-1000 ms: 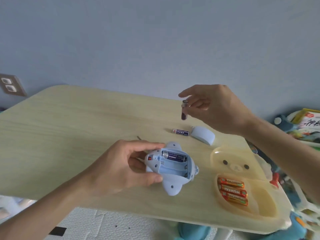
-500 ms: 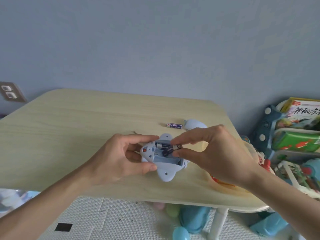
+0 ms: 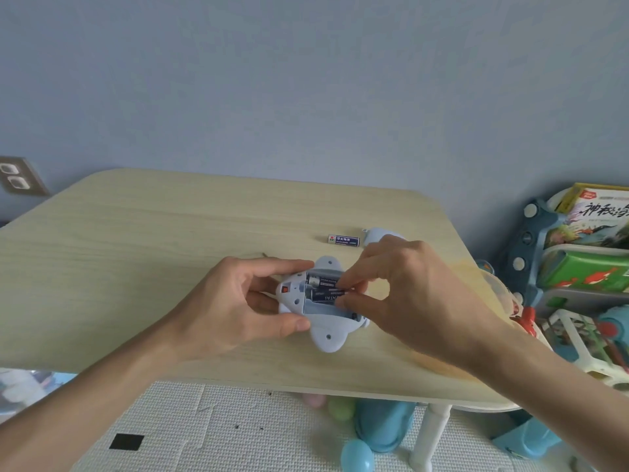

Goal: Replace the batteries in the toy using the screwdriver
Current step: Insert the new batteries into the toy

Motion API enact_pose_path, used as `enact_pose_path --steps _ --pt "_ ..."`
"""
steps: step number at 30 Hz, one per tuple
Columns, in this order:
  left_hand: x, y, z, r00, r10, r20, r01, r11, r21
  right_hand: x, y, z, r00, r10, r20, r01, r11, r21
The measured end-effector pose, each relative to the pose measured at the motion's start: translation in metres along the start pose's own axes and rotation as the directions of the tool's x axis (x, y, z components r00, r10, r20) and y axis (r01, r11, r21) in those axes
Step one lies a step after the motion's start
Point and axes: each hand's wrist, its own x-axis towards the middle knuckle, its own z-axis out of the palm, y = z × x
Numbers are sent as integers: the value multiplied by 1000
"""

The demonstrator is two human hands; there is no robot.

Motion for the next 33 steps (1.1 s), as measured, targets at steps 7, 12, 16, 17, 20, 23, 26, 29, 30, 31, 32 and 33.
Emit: enact_pose_path --steps 7,12,16,17,20,23,26,29,30,31,32,33 --pt "0 0 -2 1000 -1 4 1 1000 -23 4 0 11 999 -24 -25 25 999 47" --pt "1 -2 -3 1000 -12 1 12 999 -39 6 4 16 998 -23 -55 25 999 45" --pt "1 1 -3 1000 -11 -12 11 999 -47 13 2 7 1000 -4 -10 5 999 47" --pt "1 2 -3 1000 -13 -8 12 999 -45 19 4 1 1000 15 -25 -13 998 66" --pt "0 4 -3 1000 -18 1 18 999 -39 47 17 -16 991 75 -109 -70 996 46" --pt "-1 5 -2 999 -32 -3 32 999 -38 82 34 -20 992 116 -52 -120 988 -92" --pt "-1 6 -1 999 -38 -15 37 999 -29 106 39 -8 989 119 90 -98 973 -209" --pt "-2 7 0 999 -37 -14 37 999 -31 118 40 9 968 120 221 -48 951 -304" --pt "-2 7 0 999 -36 -12 36 999 -27 120 40 13 962 123 243 -43 950 -310" --pt "-2 8 0 999 -37 -12 37 999 -21 122 41 16 960 126 251 -46 952 -303" --pt "-2 8 0 999 -38 -12 38 999 -15 124 43 18 960 129 249 -53 954 -294" --pt "-2 8 -1 999 -40 -14 40 999 -9 126 44 19 961 133 244 -59 956 -288"
